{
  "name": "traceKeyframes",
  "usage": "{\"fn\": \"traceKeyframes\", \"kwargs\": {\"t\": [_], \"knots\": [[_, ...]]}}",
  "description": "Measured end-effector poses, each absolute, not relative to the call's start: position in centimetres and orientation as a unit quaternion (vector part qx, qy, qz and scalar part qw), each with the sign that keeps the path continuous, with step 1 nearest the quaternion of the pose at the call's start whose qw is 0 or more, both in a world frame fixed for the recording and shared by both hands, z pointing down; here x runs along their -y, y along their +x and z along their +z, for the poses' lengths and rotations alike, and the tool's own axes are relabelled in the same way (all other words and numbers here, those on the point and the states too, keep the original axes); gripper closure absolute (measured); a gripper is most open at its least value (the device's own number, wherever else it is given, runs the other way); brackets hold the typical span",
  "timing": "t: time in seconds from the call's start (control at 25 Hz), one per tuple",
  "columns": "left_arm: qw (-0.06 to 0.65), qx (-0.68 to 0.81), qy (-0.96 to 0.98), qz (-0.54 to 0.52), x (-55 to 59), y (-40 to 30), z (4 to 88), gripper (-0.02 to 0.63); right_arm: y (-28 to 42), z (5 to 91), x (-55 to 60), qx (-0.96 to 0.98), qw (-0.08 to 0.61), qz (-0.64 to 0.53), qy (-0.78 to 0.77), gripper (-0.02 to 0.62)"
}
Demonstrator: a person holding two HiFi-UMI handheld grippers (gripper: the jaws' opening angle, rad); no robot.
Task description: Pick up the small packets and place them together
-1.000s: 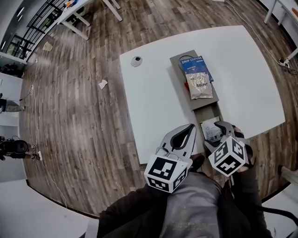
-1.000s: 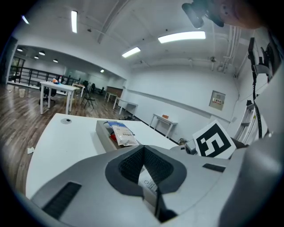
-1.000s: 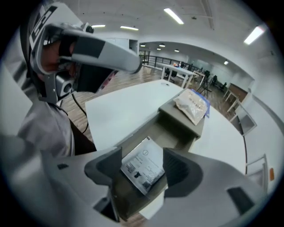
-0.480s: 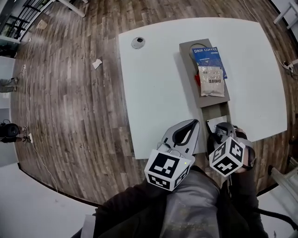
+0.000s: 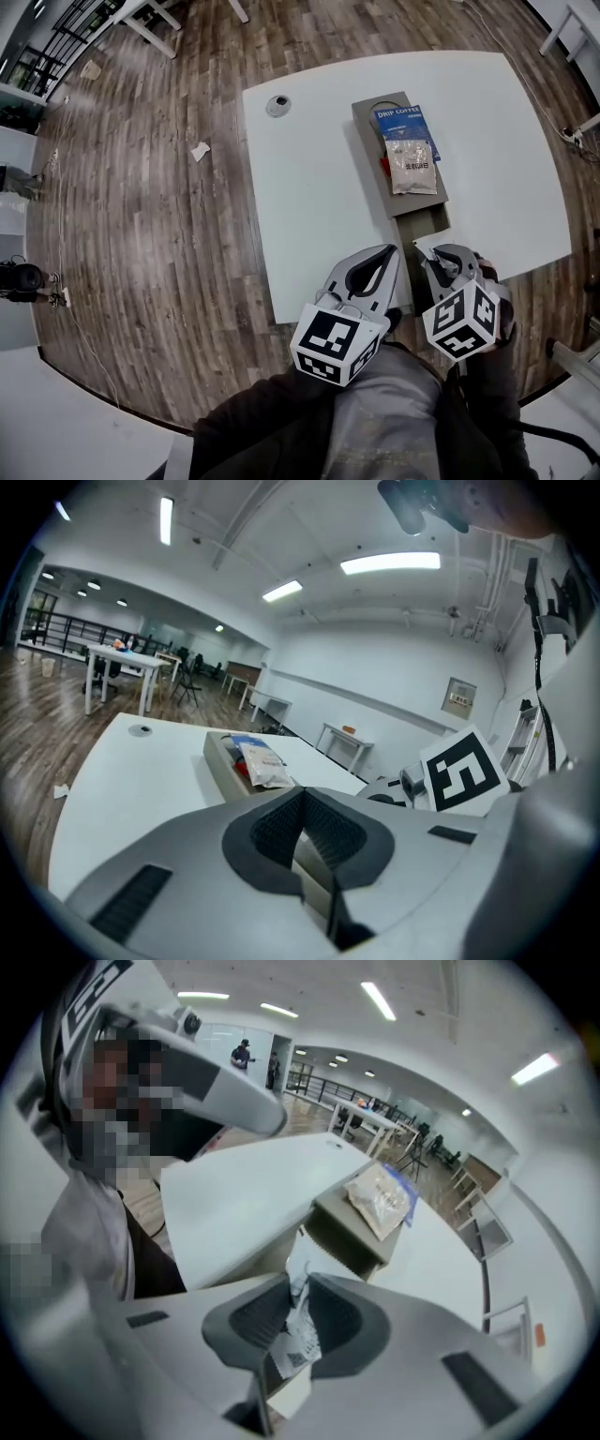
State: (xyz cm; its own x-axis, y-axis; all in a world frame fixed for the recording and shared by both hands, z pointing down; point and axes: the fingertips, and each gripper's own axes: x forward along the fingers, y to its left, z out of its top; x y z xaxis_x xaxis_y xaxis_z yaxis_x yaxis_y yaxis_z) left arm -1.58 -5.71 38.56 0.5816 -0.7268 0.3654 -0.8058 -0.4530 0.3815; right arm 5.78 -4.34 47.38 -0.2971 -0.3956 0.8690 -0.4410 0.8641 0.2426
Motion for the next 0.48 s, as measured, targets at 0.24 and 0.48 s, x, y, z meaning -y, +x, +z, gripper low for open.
{"fn": "traceKeyframes", "kwargs": {"t": [0.24,0.48], "knots": [[0.22,0.439,0.868,0.069,3.1,0.6,34.9,0.603,6.9,43.4,2.8,0.817,0.491,0.003,0.302,0.528],[0.214,0.434,0.872,0.078,0.9,1.4,34.8,0.603,7.2,43.2,0.8,0.822,0.476,0.007,0.312,0.528]]}}
